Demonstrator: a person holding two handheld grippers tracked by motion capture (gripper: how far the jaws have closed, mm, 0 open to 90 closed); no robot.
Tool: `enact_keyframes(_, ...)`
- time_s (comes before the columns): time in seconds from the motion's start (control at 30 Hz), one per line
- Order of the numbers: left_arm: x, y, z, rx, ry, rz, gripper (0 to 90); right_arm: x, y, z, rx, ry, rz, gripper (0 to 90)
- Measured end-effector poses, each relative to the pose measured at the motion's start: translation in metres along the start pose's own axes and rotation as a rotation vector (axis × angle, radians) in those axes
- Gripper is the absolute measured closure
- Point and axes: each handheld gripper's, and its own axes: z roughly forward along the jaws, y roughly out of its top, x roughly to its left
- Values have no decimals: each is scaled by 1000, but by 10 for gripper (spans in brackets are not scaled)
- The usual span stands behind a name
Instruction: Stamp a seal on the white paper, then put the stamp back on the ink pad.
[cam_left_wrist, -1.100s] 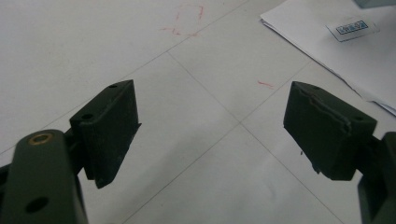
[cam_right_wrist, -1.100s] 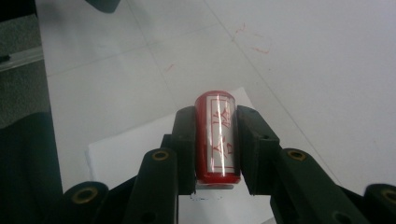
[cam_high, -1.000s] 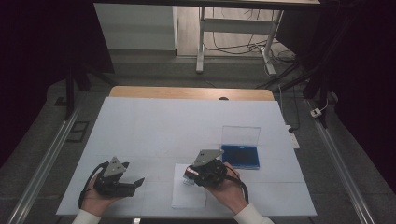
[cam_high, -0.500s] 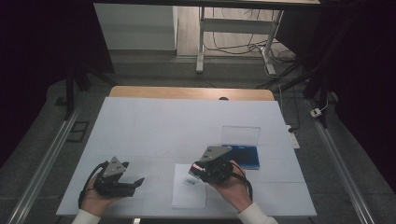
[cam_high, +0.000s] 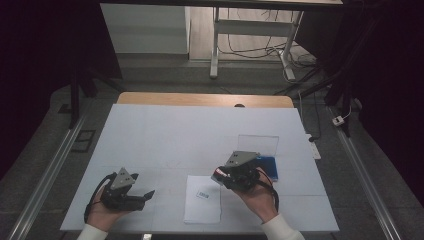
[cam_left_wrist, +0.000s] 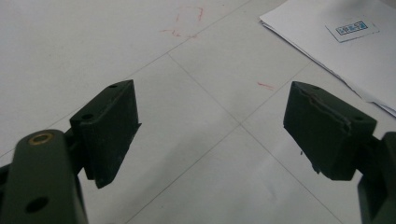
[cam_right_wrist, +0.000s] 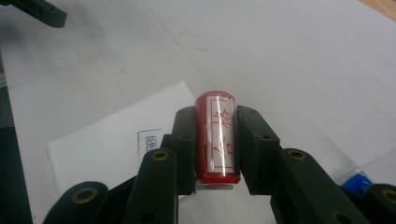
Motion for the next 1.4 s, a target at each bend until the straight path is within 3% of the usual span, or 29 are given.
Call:
enact_keyframes(0.63,0,0,0,0,1,3,187,-36,-12,-30,-36,-83,80,695)
enact_keyframes(0.73,0,0,0,1,1,2,187,-40,-14,-31,-16,-111,82,695)
enact_keyframes(1.03,0,-1,0,1,2,0,187,-68,-35,-37,32,-189,169,695)
enact_keyframes(1.4,0,0,1,2,3,-1,187,-79,-47,-39,77,-237,178,695)
